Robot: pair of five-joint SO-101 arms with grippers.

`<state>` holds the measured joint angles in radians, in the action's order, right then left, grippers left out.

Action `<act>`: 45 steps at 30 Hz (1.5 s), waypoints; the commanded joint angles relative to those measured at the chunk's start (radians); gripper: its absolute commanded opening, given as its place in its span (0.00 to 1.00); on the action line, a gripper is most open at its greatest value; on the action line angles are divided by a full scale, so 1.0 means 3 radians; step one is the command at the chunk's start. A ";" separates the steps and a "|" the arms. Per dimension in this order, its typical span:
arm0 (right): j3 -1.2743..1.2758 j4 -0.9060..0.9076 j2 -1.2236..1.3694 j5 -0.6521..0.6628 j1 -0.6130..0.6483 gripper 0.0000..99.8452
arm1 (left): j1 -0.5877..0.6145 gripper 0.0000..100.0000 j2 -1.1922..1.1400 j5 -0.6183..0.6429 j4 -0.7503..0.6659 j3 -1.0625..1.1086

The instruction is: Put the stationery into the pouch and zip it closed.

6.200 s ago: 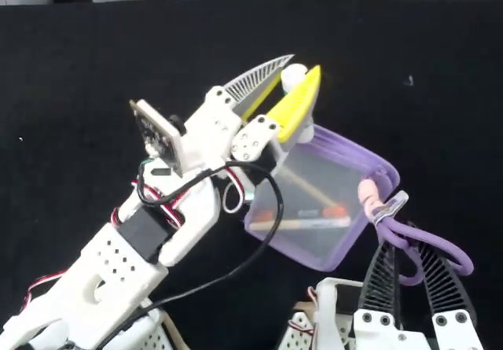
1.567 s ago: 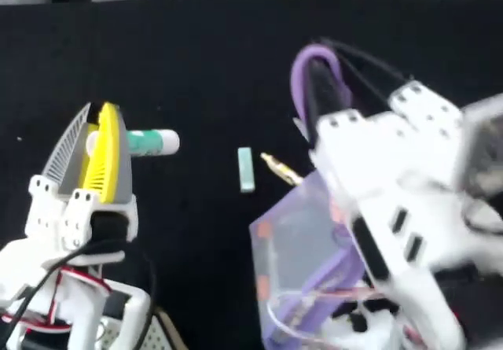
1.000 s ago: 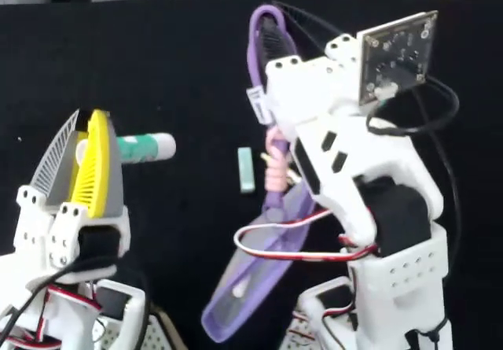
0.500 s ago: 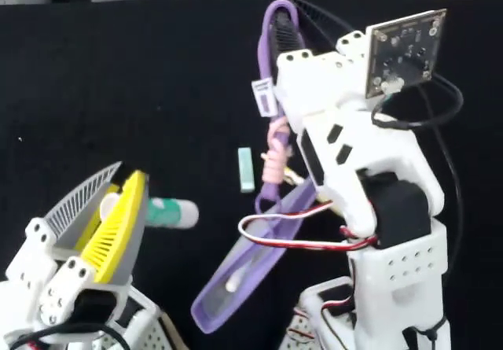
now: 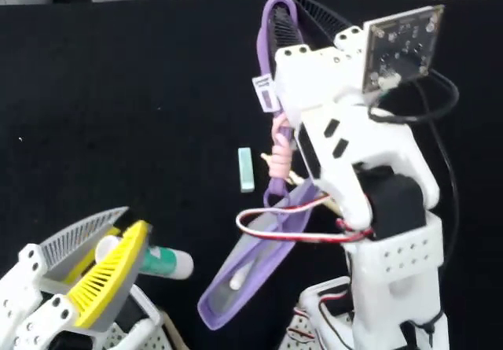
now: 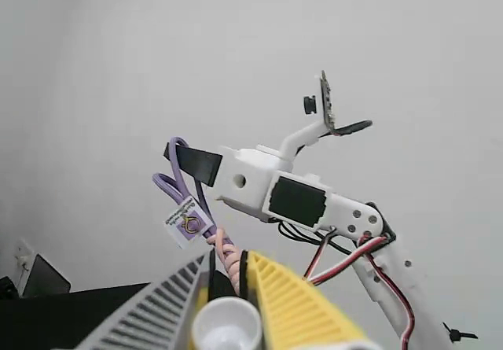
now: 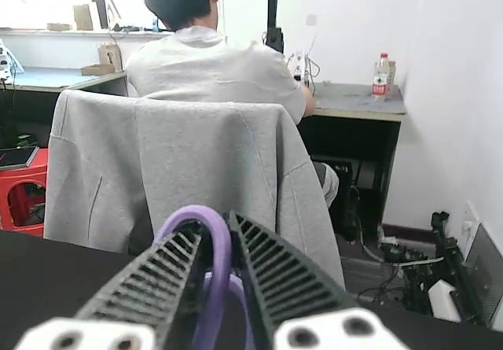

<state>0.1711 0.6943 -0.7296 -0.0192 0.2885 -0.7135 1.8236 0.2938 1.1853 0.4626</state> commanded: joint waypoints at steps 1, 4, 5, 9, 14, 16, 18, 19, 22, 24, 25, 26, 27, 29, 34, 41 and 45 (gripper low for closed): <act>-0.0064 -0.0113 0.0064 -0.0148 -0.0056 0.01 | -0.0084 0.03 -0.0015 -0.0010 0.0036 -0.0084; -0.0064 -0.0118 0.0069 -0.0164 -0.0041 0.01 | -0.0120 0.03 -0.0015 -0.0010 0.0092 0.0023; -0.0064 -0.0118 0.0069 -0.0169 -0.0041 0.01 | -0.0192 0.03 -0.0015 -0.0010 0.0107 0.0079; -0.0064 -0.0118 0.0079 -0.0179 -0.0041 0.01 | -0.0565 0.03 -0.0015 -0.0041 0.0107 0.0325; -0.0064 -0.0118 0.0084 -0.0179 -0.0041 0.01 | -0.0616 0.03 -0.0020 -0.0046 0.0102 0.0488; -0.0064 -0.0118 0.0084 -0.0179 -0.0041 0.01 | -0.0616 0.03 -0.0020 -0.0138 0.0102 0.0483; -0.0059 -0.0118 0.0090 -0.0179 -0.0041 0.01 | -0.0621 0.03 -0.0020 -0.0271 0.0102 0.0468; -0.0059 -0.0118 0.0090 -0.0179 -0.0041 0.01 | -0.0621 0.03 -0.0020 -0.0302 0.0102 0.0473; -0.0054 -0.0143 0.0090 -0.0179 -0.0041 0.01 | -0.0627 0.03 -0.0020 -0.0297 0.0102 0.0458; -0.0018 -0.0210 0.0100 -0.0179 -0.0041 0.01 | -0.0719 0.03 -0.0015 -0.0297 0.0005 0.0381; 0.0008 -0.0245 0.0125 -0.0179 -0.0041 0.01 | -0.0811 0.03 -0.0015 -0.0297 -0.0056 0.0335; 0.0023 -0.0302 0.0171 -0.0179 -0.0036 0.01 | -0.0898 0.03 -0.0015 -0.0307 -0.0118 0.0284; 0.0033 -0.0348 0.0222 -0.0184 -0.0026 0.01 | -0.0959 0.03 -0.0026 -0.0312 -0.0164 0.0238; 0.0033 -0.0414 0.0345 -0.0184 0.0010 0.01 | -0.1000 0.03 -0.0026 -0.0317 -0.0225 0.0212; 0.0023 -0.0425 0.0463 -0.0256 0.0005 0.01 | -0.1000 0.03 -0.0026 -0.0317 -0.0194 0.0222; 0.0038 -0.0394 0.0391 -0.0292 0.0000 0.01 | -0.1000 0.03 -0.0020 -0.0455 0.0010 0.0575; 0.0049 -0.0343 0.0197 -0.0281 -0.0005 0.01 | -0.1010 0.03 -0.0005 -0.0742 0.0056 0.0923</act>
<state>0.1910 0.5900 -0.6038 -0.0944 0.2885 -1.0004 1.8236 0.1358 1.1945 0.6621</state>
